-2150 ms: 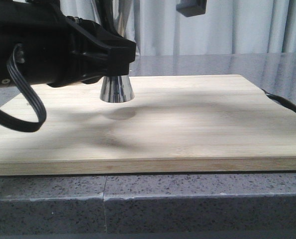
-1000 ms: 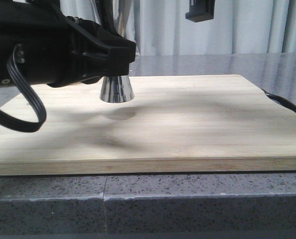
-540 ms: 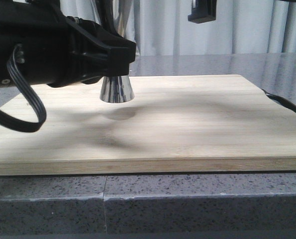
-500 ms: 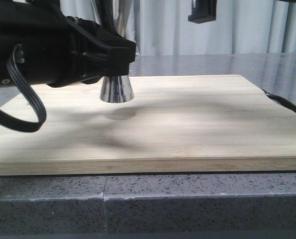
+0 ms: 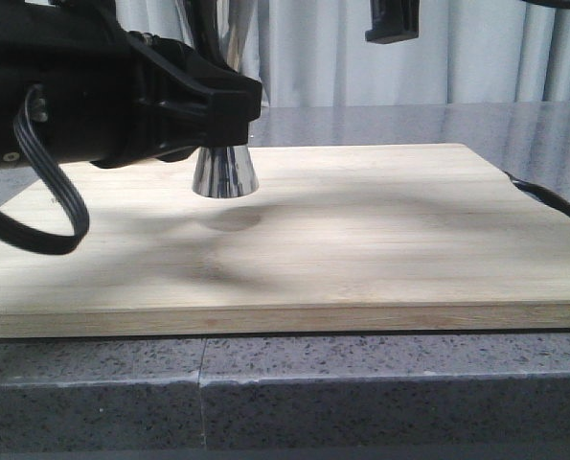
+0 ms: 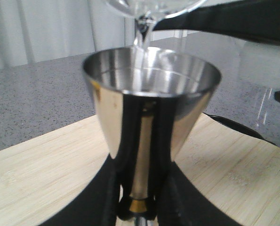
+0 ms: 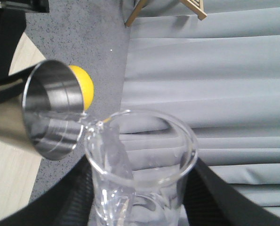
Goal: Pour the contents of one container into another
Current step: 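Tilt the beaker with the right gripper, pouring liquid into the jigger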
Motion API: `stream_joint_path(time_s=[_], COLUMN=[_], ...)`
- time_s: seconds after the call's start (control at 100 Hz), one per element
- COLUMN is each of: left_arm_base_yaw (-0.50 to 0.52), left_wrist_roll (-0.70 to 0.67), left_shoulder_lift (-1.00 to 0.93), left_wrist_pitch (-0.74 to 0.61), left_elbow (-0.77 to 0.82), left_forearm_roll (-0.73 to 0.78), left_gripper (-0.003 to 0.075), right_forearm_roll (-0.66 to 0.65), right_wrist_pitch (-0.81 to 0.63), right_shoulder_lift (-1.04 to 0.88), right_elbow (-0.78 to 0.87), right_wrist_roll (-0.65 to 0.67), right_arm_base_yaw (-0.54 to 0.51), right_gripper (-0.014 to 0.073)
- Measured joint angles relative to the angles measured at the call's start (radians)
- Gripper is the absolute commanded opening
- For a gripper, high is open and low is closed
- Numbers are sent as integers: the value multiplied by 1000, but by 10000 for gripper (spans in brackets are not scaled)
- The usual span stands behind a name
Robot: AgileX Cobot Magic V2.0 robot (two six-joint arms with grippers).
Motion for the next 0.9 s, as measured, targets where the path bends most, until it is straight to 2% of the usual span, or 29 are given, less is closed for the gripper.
stream_joint_path(time_s=[0.9], left_arm_base_yaw=[0], left_wrist_roll=[0], left_shoulder_lift=[0], left_wrist_pitch=[0], left_elbow=[0], left_forearm_roll=[0], left_gripper=[-19], right_forearm_roll=[-2], right_wrist_pitch=[-10], right_shoulder_lift=[0], right_elbow=[0], right_wrist_roll=[-96], right_arm_base_yaw=[0], right_gripper=[246])
